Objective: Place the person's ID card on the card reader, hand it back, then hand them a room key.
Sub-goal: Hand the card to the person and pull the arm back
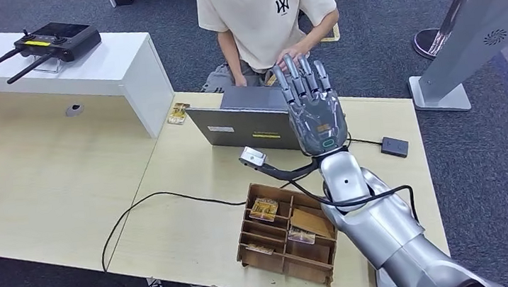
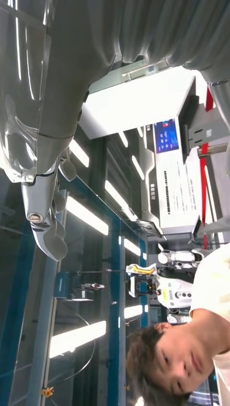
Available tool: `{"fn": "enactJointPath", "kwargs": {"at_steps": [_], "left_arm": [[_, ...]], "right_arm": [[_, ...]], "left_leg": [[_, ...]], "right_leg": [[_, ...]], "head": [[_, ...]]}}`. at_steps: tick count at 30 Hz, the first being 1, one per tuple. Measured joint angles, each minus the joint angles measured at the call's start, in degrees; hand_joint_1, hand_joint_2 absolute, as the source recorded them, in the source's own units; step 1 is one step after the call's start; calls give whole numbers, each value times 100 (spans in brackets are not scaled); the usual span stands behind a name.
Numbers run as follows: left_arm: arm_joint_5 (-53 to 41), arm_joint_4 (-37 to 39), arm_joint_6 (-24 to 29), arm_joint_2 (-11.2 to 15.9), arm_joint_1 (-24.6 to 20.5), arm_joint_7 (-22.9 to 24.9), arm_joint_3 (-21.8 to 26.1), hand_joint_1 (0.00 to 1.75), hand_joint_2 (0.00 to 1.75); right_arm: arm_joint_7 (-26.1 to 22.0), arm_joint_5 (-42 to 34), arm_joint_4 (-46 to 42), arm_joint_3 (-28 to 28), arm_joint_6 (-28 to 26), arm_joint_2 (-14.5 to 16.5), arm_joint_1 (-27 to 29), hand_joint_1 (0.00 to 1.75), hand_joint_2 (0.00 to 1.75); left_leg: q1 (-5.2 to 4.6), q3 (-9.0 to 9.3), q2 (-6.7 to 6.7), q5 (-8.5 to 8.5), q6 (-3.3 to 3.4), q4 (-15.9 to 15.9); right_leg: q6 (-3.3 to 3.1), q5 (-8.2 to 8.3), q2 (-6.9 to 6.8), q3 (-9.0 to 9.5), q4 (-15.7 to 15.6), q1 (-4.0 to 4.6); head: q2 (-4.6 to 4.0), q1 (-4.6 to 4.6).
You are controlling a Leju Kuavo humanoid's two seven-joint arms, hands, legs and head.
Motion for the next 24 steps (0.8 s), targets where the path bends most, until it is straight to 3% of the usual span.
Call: {"fn": "enactJointPath", "kwargs": {"at_steps": [8, 11, 18, 24], "left_arm": [[50, 0, 50, 0, 35, -20, -8, 0, 175], [127, 0, 99, 1, 62, -58, -9, 0, 175], [406, 0, 267, 2, 252, -239, 68, 0, 175], [633, 0, 315, 2, 357, -308, 258, 0, 175]], "right_arm": [[-365, -387, -353, -410, -76, 60, 345, 0, 175], [-774, -1005, -676, -565, -197, 108, 588, 0, 175], [-1724, -2664, -2476, -701, -285, 192, 1775, 0, 175], [-2589, -4000, -4029, -661, -388, 89, 2929, 0, 175]], "left_leg": [[0, -1, 0, 0, 0, 0], [0, -1, 0, 0, 0, 0], [0, -5, 0, -12, -2, -1], [0, -8, 0, -18, 2, -2]], "right_leg": [[0, 0, 0, -2, 0, 0], [0, 0, 0, -1, 0, 0], [0, -8, 0, -7, -3, 0], [3, -12, 0, -8, -8, 0]], "head": [[0, -1], [0, 0], [0, -1], [0, 0]]}}
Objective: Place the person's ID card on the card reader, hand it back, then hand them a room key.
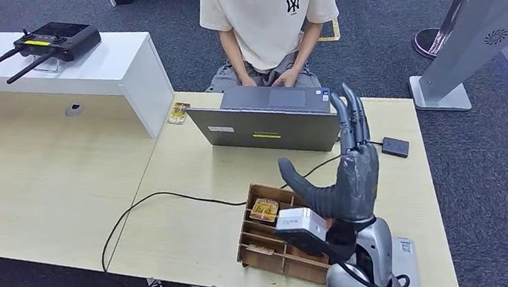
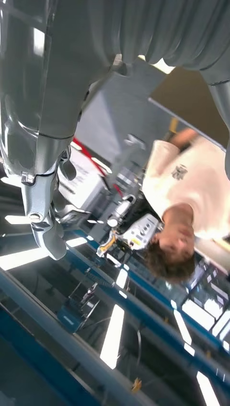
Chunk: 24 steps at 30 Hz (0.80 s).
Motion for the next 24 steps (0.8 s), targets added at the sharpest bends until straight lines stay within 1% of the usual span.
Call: {"fn": "enactJointPath", "kwargs": {"at_steps": [1, 3, 5, 7, 8, 13, 15, 16, 18, 20, 21, 23, 24], "left_arm": [[38, 0, 3, 0, 13, -2, 41, 0, 175], [109, 0, 4, 0, 31, -8, 121, 0, 175], [173, 0, 4, 0, 47, -14, 199, 0, 175], [222, 0, 4, -1, 61, -16, 273, 0, 175], [242, 0, 4, -1, 65, -16, 307, 0, 175], [319, 0, 1, -2, 69, -15, 456, 0, 175], [332, 0, -4, -2, 69, -14, 508, 0, 175], [336, 0, -6, -2, 69, -12, 535, 0, 175], [342, 0, -10, -2, 68, -9, 574, 0, 175], [343, 0, -13, -2, 66, -9, 597, 0, 175], [343, 0, -14, -2, 65, -8, 607, 0, 175], [340, 0, -20, -1, 62, -7, 626, 0, 175], [336, 0, -25, 0, 59, -7, 635, 0, 175]], "right_arm": [[-124, -159, -220, 3, -3, -38, 181, 4, 175], [-296, -336, -597, 13, -5, -132, 500, 52, 175], [-389, -376, -880, 39, 8, -229, 786, 129, 175], [-438, -349, -1090, 81, 49, -326, 1046, 168, 175], [-447, -318, -1163, 102, 86, -372, 1158, 175, 175], [-461, -291, -1292, 180, 392, -531, 1548, 175, 175], [-542, -362, -1255, 270, 400, -612, 1659, 175, 175], [-600, -391, -1213, 332, 361, -661, 1702, 171, 175], [-681, -355, -1095, 453, 268, -754, 1733, 151, 175], [-689, -207, -967, 551, 194, -831, 1709, 119, 175], [-663, -89, -893, 600, 162, -864, 1683, 108, 175], [-566, 192, -745, 691, 113, -917, 1608, 72, 175], [-500, 340, -670, 738, 92, -937, 1565, 59, 175]], "left_leg": [[0, 0, 0, -1, 0, 0], [-1, 0, 1, -1, 2, 0], [-1, 0, 1, -2, 2, 0], [-1, 0, 1, -2, 2, 0], [-1, 0, 1, -2, 2, 0], [1, 0, 1, -2, 2, 0], [1, 0, 1, -2, 2, 0], [1, 0, 1, -2, 2, 0], [1, 0, 3, -2, 2, 0], [0, 0, 4, -2, 2, 0], [0, 0, 4, -2, 2, 0], [0, 0, 4, -2, 3, 0], [0, 1, 4, -2, 3, 0]], "right_leg": [[0, 0, 0, 0, -1, 0], [0, 0, 0, 0, -2, 0], [0, 0, 0, 1, -3, 0], [0, 0, 0, 1, -3, 0], [0, 0, 0, 1, -3, 0], [0, 0, 0, 1, -3, 0], [0, 0, 0, 2, -3, 0], [0, 0, 0, 2, -3, 0], [0, 0, 1, 2, -2, 0], [0, 1, 1, 2, -3, 0], [0, 1, 1, 2, -3, 0], [1, 1, 1, 2, -3, 0], [1, 1, 1, 2, -3, 0]], "head": [[0, 0], [0, 0], [0, -1], [0, -1], [0, -1], [0, 0], [0, 0], [0, 0], [0, 0], [0, 0], [0, 1], [0, 0], [0, -1]]}}
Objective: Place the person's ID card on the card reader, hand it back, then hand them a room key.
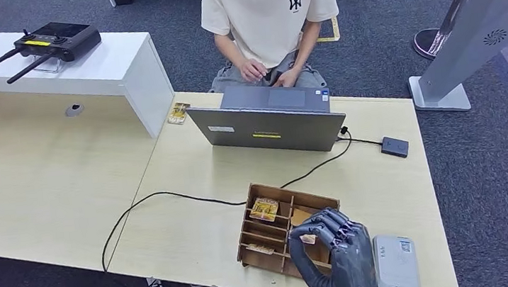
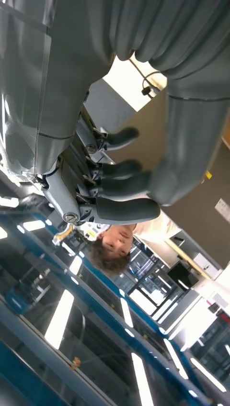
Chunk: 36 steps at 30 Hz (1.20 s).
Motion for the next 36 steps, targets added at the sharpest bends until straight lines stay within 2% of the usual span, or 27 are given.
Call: {"fn": "enactJointPath", "kwargs": {"at_steps": [1, 2, 5, 9, 13, 14, 19, 23, 36], "left_arm": [[-5, 0, -5, 2, -3, 0, 10, 0, 175], [-11, 0, -11, 3, -6, 0, 21, 0, 175], [-17, 0, -25, 8, -12, 0, 52, 0, 175], [-19, 0, -29, 11, -14, -4, 72, 0, 175], [-19, 0, -33, 21, -21, -21, 76, 0, 175], [-19, 0, -35, 25, -22, -31, 76, 0, 175], [-9, 0, -37, 38, -21, -64, 84, 0, 175], [-6, 0, -37, 44, -20, -66, 99, 0, 175], [-6, 0, -48, 55, -20, -66, 178, 0, 175]], "right_arm": [[70, 132, 73, 45, -17, -18, -44, 47, 175], [153, 263, 152, 91, -34, -34, -89, 42, 175], [401, 589, 387, 232, -58, -74, -215, 51, 175], [563, 755, 580, 360, -61, -111, -319, 82, 175], [840, 1035, 777, 478, -62, -131, -425, 127, 175], [900, 1091, 836, 511, -62, -136, -451, 130, 175], [1073, 1245, 1093, 626, -62, -164, -522, 131, 175], [1154, 1330, 1211, 680, -56, -201, -540, 107, 175], [1237, 1402, 1447, 770, -45, -263, -559, 105, 175]], "left_leg": [[0, 0, 0, 0, 0, 0], [0, 1, 0, 0, 0, 0], [0, 1, 0, 1, 0, 0], [0, 1, 0, 1, 0, 0], [0, 1, 0, 0, 0, 0], [0, 1, 0, 0, 0, 0], [0, 1, -1, 0, 0, 0], [0, 0, -1, 0, 0, 0], [0, 0, -1, 0, 0, 0]], "right_leg": [[0, 0, 0, 0, 0, 0], [0, 0, 0, 1, 0, 0], [0, 0, 0, 1, 0, 0], [0, 0, 0, 0, 0, 0], [0, 0, 0, 0, 0, 0], [0, 0, 0, 0, 0, 0], [0, 0, 0, 0, 0, 0], [0, 0, 0, 0, 0, 0], [0, 0, 0, 0, 0, 0]], "head": [[0, -1], [0, -1], [0, 0], [0, 0], [0, 0], [0, 0], [0, 0], [0, 0], [0, 0]]}}
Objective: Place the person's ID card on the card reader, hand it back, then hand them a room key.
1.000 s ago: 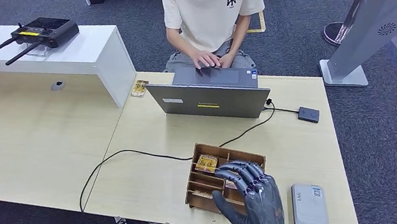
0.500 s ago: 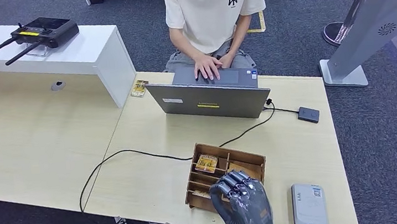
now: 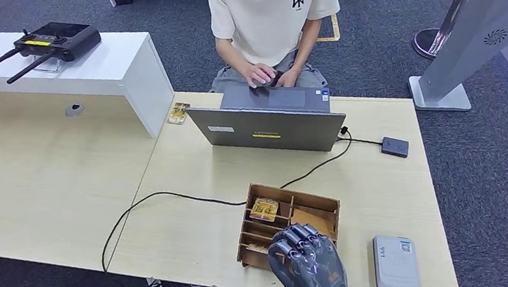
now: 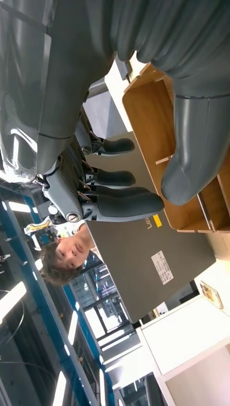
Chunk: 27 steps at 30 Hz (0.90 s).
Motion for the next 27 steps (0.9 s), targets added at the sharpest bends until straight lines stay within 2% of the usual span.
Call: {"fn": "enactJointPath", "kwargs": {"at_steps": [5, 12, 20, 27], "left_arm": [[-1, 0, -5, 0, 0, 0, 10, 0, 175], [-8, 0, -39, 3, 0, 2, 42, 0, 175], [-61, 0, -43, 7, 3, 8, 45, 0, 175], [-127, 0, -44, 7, 6, 13, 45, 0, 175]], "right_arm": [[12, 15, 39, 22, 11, -11, -12, 81, 175], [282, 270, 187, 32, 81, -16, -23, 83, 175], [560, 718, 381, -22, 60, -64, 46, 63, 175], [900, 1225, 569, -257, 57, -69, 95, 66, 175]], "left_leg": [[0, 0, 0, 0, 0, 0], [0, 0, 0, 0, 0, 0], [0, 0, 0, 0, 0, 0], [0, 0, 0, 0, 0, 0]], "right_leg": [[0, 0, 0, 0, 0, 0], [0, 0, 0, 0, 0, 0], [0, 0, 0, 0, 0, 0], [0, 0, 0, 0, 0, 0]], "head": [[0, 0], [0, 0], [0, 0], [0, 0]]}}
